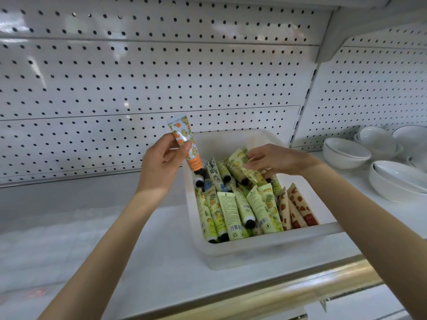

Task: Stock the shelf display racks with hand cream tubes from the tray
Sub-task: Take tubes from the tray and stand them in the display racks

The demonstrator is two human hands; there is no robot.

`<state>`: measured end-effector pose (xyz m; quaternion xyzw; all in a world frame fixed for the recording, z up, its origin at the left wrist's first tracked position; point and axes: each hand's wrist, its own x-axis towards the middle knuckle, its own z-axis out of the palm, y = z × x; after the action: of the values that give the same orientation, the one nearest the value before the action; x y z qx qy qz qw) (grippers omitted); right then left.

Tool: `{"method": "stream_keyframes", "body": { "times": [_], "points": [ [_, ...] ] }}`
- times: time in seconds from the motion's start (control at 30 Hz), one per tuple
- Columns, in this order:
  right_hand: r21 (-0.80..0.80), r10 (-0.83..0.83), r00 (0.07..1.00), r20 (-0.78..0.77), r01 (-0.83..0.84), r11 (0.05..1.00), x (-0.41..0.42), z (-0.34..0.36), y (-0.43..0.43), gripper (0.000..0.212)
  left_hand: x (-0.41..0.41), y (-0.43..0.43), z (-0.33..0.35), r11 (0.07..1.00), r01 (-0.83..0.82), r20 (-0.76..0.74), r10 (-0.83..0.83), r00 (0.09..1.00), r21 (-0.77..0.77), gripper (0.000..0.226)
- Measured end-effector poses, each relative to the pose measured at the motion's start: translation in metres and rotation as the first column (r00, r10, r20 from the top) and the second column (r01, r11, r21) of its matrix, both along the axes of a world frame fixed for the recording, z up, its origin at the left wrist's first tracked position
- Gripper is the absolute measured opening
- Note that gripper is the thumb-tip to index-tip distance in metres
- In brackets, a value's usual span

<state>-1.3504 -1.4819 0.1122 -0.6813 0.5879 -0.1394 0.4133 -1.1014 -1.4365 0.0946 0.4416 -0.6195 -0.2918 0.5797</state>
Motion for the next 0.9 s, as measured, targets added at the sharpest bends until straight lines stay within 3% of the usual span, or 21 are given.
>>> {"method": "stream_keyframes", "body": {
  "times": [0.33, 0.53, 0.73, 0.9],
  "points": [
    [-0.001, -0.025, 0.995, 0.094, 0.025, 1.0, 0.0, -0.006, -0.003, 0.049, 0.004, 0.007, 0.001, 0.999, 0.049, -0.026, -0.049, 0.998, 0.003, 0.009],
    [0.019, 0.023, 0.99, 0.139, -0.026, 0.999, 0.0, -0.008, -0.001, 0.025, 0.001, 0.013, 0.002, 0.994, 0.108, 0.005, -0.109, 0.994, 0.016, 0.011],
    [0.08, 0.075, 0.992, 0.1, -0.083, 0.993, 0.003, -0.01, 0.001, 0.047, -0.004, 0.021, 0.004, 0.985, 0.169, 0.037, -0.17, 0.985, 0.034, 0.013],
    [0.103, 0.111, 0.99, 0.086, -0.119, 0.988, 0.002, -0.006, 0.004, 0.026, 0.002, 0.027, 0.013, 0.98, 0.2, -0.003, -0.2, 0.98, 0.011, 0.013]
  ]
}}
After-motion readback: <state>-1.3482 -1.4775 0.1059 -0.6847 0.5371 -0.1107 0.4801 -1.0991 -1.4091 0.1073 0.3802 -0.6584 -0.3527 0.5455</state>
